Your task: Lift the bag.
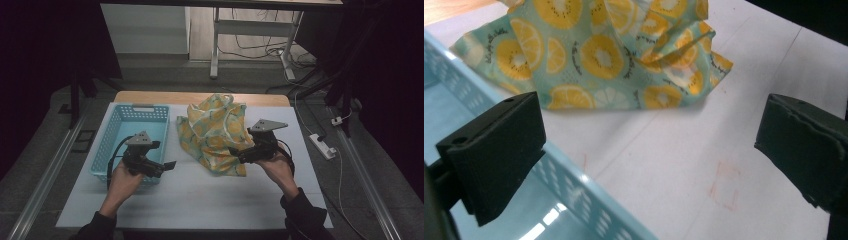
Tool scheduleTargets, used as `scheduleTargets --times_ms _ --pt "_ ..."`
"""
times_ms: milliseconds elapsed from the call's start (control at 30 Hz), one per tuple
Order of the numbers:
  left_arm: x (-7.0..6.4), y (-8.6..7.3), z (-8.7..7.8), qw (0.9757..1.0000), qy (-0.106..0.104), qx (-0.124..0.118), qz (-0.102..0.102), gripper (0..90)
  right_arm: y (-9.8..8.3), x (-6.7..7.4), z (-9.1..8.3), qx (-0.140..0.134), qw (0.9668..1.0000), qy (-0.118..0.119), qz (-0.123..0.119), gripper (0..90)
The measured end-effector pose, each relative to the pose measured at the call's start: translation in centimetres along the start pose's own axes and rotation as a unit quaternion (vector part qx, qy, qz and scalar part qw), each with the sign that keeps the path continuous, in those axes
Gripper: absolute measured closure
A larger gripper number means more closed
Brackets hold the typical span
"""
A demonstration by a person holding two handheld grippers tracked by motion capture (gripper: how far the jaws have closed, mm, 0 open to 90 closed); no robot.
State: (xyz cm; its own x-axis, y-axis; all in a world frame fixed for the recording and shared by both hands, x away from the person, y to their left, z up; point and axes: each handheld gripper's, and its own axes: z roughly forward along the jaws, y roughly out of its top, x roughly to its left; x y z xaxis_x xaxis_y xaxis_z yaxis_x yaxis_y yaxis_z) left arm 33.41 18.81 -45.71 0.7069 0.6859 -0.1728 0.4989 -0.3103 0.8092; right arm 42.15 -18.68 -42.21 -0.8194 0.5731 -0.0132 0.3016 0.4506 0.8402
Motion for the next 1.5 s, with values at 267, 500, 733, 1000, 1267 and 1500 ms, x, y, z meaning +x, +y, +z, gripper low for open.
scheduleTargets --times_ms 267,500,733,1000,1267,1500 --pt "-1.0 -2.5 -1.7 0.9998 0.014 -0.005 -0.012 0.0 -2.3 0.8 -1.6 -0.001 0.9998 -0.018 0.013 0.0" --pt "-1.1 -5.0 -3.5 0.999 0.027 -0.01 -0.035 0.0 -5.0 1.6 -3.2 0.01 0.9995 -0.026 0.011 0.0" --pt "-1.6 -7.3 -5.5 0.9978 0.033 -0.019 -0.054 0.0 -7.2 2.0 -5.1 0.004 0.9986 -0.045 0.028 0.0" --pt "-1.9 -10.2 -7.7 0.9952 0.062 -0.016 -0.074 0.0 -10.1 2.4 -7.3 0.013 0.9958 -0.077 0.047 0.0" --pt "-1.6 -12.8 -8.8 0.9908 0.091 0.009 -0.099 0.0 -13.1 2.2 -9.3 0.041 0.9905 -0.109 0.072 0.0" --pt "-1.4 -14.3 -9.0 0.9867 0.11 0.037 -0.114 0.0 -15.4 2.1 -10.4 0.071 0.9854 -0.121 0.097 0.0"
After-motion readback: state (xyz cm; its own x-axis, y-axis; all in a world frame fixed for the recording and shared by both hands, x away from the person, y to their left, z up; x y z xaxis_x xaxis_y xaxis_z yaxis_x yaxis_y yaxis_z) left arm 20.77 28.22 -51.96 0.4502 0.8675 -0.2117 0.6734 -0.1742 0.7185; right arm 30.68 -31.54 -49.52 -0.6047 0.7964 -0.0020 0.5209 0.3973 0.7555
